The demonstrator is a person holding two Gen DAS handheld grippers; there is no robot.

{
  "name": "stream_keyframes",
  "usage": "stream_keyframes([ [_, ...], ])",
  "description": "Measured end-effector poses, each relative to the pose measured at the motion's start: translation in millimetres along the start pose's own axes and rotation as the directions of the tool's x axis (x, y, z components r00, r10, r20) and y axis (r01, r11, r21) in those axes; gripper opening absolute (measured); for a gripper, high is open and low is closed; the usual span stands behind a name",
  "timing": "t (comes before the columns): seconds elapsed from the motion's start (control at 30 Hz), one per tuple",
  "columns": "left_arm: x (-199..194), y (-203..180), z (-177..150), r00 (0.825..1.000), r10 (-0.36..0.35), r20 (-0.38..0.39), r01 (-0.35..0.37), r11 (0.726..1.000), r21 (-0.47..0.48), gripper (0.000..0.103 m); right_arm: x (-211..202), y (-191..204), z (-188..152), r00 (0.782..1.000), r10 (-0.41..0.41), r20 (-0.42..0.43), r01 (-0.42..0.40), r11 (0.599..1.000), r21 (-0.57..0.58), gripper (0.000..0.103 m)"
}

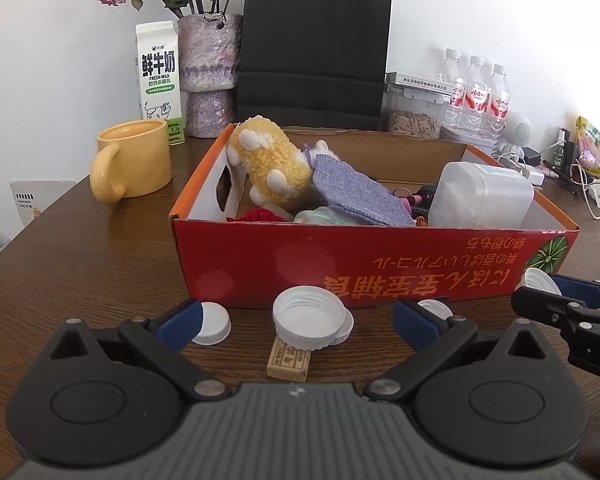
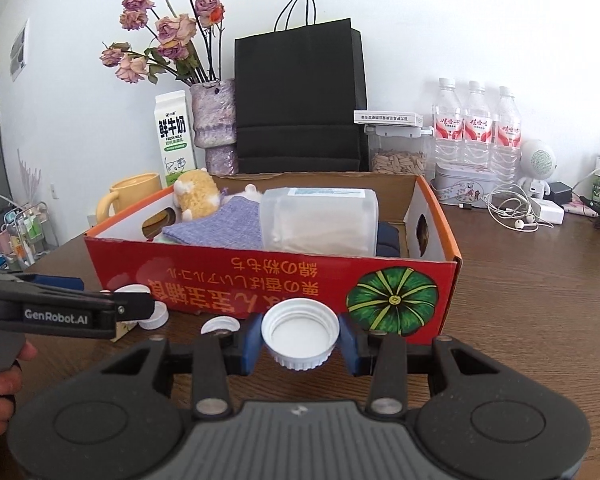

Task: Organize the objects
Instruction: 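Grasp a white bottle cap with left tool while right tool holds its cap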

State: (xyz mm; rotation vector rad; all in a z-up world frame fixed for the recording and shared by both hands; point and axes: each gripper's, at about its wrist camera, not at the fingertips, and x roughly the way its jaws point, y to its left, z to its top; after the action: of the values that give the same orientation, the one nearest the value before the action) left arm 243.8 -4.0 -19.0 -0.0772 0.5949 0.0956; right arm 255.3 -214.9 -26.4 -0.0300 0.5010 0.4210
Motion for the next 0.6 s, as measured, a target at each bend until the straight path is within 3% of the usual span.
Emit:
stream_keyframes([
  [0.2,5.7,-0.5,0.2,1.000,-0.016,0.015,0.016,1.000,-0.014,0.100,2.3,8.0,-3.5,1.000,0.014,-0.010,-0.015,1.000,-0.025,0.039],
  [0.4,11.7,0.8,-2.9,0.999,-0.047,-0.020,0.046,0.999,-0.024,0.060,4.5,10.3,-4.8,1.000,0.015,-0.019,-0.016,0.999,-0.034,0.039],
  [0.47,11.7,0.8,-4.3,0.999,-0.048,-0.015,0.048,0.999,-0.019,0.041,4.3,10.4,-4.8,1.000,0.015,-0.018,-0.015,0.999,-0.033,0.039],
  [0.6,4.8,1.8,-6.2,0.998,-0.055,0.024,0.056,0.998,-0.017,0.041,4.3,11.0,-4.9,1.000,0.014,-0.015,-0.014,0.999,-0.035,0.039],
])
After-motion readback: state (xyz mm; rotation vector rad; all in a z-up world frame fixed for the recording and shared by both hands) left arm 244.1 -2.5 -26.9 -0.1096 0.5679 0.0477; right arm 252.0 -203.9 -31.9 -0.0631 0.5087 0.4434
